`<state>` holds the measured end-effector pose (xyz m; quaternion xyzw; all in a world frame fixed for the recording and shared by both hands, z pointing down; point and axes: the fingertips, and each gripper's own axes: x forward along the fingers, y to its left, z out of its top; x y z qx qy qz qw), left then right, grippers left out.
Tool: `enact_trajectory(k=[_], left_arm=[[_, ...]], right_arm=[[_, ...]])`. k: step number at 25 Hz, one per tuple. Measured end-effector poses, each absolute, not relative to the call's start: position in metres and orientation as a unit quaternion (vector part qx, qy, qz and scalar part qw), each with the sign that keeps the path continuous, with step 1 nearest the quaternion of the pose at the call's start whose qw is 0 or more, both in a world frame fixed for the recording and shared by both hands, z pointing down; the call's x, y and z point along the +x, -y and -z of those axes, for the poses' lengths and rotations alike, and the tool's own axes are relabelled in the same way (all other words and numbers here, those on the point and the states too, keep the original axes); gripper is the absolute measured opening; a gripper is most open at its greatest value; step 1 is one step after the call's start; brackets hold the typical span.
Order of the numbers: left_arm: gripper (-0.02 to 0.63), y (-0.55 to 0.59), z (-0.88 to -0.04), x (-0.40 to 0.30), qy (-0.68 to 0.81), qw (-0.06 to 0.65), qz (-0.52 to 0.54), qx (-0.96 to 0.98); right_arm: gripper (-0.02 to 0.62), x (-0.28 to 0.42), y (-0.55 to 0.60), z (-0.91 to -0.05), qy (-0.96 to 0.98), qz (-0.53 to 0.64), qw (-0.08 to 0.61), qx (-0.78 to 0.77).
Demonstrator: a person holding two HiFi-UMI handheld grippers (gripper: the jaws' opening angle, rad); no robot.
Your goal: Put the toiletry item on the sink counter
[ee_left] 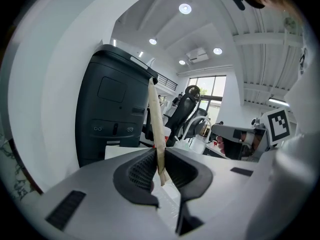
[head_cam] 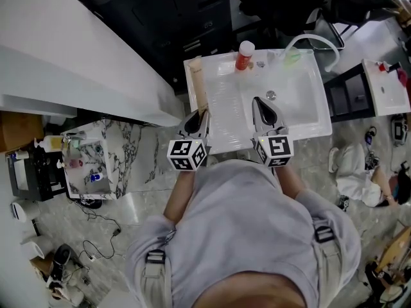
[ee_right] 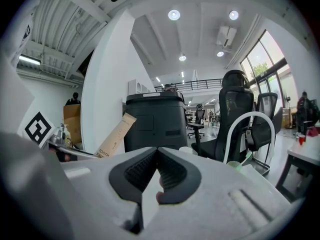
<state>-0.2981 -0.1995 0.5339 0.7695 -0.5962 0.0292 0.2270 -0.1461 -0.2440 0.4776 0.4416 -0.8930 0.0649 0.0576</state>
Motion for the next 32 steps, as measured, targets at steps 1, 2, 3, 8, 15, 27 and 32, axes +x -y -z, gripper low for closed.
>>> enact_trajectory(k=[1, 2, 3, 8, 15, 27, 32], left_arm=[[0.051, 0.200, -0.537, -0.298, 0.596, 0.229, -0.032, 0.769], [0.051, 0.200, -0.540, -0.299, 0.596, 0.231, -0.034, 0.769], [0.051, 0.200, -0.543, -0.299, 0.595, 0.234, -0.036, 0.768], [0.051, 0.203, -0.559, -0.295, 0.589, 0.251, -0.045, 0.767], [0.051, 0.208, -0.577, -0.284, 0.576, 0.271, -0.055, 0.769], [0.051, 0.210, -0.618, -0.275, 0.562, 0.313, -0.080, 0.761], [0.051, 0.210, -0.627, -0.272, 0.557, 0.324, -0.089, 0.759]], right_arm=[[0.005, -0.146, 0.244, -0.478, 0.893, -0.065, 0.058, 0.442], [0.005, -0.146, 0.243, -0.478, 0.892, -0.065, 0.058, 0.443], [0.005, -0.145, 0.243, -0.478, 0.892, -0.065, 0.058, 0.444], [0.005, -0.137, 0.244, -0.479, 0.887, -0.064, 0.060, 0.453], [0.005, -0.123, 0.245, -0.479, 0.879, -0.065, 0.062, 0.469], [0.005, -0.111, 0.244, -0.481, 0.872, -0.067, 0.066, 0.481], [0.005, -0.107, 0.243, -0.482, 0.869, -0.068, 0.070, 0.484]])
